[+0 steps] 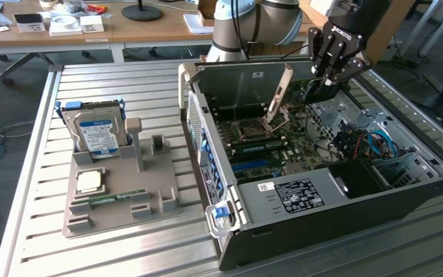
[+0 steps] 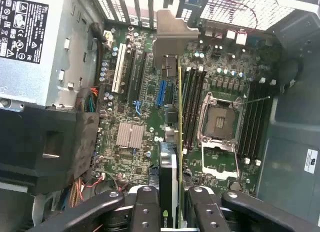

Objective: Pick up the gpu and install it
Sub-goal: 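Insert the gpu into the slot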

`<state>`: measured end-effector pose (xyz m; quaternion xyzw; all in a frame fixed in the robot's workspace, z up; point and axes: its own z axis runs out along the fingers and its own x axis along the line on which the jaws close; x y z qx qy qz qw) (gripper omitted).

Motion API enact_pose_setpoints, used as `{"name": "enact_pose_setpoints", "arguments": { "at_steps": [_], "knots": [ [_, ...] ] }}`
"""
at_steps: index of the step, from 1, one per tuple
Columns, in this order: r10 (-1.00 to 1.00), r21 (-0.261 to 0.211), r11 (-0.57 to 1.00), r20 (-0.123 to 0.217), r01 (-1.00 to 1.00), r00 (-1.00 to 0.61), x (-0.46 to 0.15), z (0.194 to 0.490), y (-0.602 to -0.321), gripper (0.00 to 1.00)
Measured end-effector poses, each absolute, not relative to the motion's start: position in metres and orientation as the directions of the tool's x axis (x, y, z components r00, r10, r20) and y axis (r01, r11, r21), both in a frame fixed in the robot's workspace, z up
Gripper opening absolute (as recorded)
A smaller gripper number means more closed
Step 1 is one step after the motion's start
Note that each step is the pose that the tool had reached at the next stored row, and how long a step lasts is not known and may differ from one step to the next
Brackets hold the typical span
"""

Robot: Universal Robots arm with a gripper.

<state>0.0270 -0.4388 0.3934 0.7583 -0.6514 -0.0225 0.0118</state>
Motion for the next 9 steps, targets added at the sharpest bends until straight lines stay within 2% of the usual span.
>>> {"name": "enact_pose_setpoints", "arguments": {
  "at_steps": [9],
  "knots": [
    [-0.988, 0.047, -0.151, -0.020, -0.987, 0.150, 0.0270, 0.3932, -0.4389, 0.27]
  ]
}}
